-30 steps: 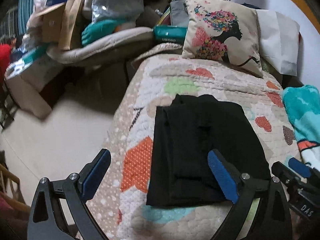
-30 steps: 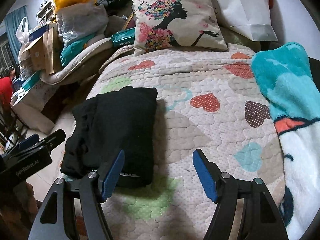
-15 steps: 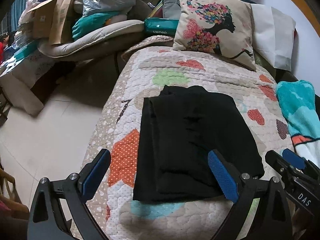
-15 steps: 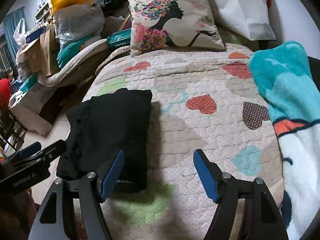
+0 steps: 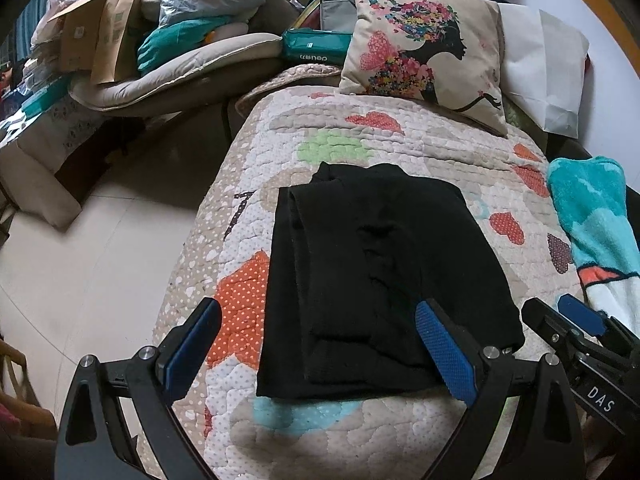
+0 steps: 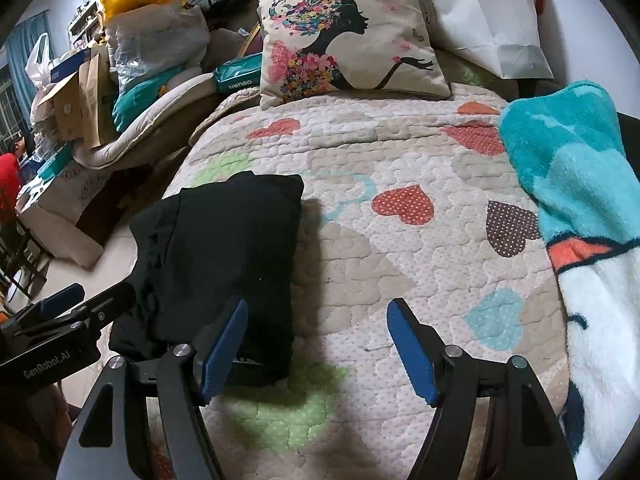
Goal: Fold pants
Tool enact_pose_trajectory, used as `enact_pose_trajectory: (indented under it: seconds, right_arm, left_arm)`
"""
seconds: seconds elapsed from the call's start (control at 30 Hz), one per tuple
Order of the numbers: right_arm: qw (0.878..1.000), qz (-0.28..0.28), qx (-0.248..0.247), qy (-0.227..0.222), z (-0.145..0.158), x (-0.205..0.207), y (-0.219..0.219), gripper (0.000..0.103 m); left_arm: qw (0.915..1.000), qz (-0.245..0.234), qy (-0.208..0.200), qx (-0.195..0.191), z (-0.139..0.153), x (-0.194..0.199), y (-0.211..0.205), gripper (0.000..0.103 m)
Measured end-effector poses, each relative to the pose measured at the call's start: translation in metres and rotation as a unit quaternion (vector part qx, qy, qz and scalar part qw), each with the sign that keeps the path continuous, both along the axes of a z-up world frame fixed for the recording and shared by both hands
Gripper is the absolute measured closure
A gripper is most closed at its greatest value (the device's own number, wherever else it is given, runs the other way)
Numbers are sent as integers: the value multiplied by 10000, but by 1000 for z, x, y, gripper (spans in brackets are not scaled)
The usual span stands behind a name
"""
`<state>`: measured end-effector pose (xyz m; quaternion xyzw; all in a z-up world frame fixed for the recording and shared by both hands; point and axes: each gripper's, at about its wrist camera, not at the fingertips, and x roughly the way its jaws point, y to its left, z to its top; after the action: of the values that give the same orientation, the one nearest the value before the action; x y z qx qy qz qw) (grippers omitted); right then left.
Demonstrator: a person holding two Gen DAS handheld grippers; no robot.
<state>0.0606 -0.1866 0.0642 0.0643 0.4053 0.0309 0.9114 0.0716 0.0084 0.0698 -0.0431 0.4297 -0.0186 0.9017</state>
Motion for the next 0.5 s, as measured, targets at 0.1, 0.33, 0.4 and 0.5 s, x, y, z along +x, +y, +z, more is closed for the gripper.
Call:
enact_pose_trajectory:
  seconds: [0.1,0.33,0.4,0.5]
  right_arm:
    - [10000,1,1,0,0,0,0,26]
    - [10000,-8,0,-6,0,1,0,26]
    - [10000,-8,-1,-1,0,1,0,26]
    - [10000,-3,-4,-4,0,1,-1,26]
  left_arm:
    - [10000,1,17,5,0,0,0,6]
    - [10000,5,19,16,-1,0,-1,6]
    - [10000,2,13,41,-2,0,-1,6]
    - [10000,-1,-3,56,-1,0,-1,6]
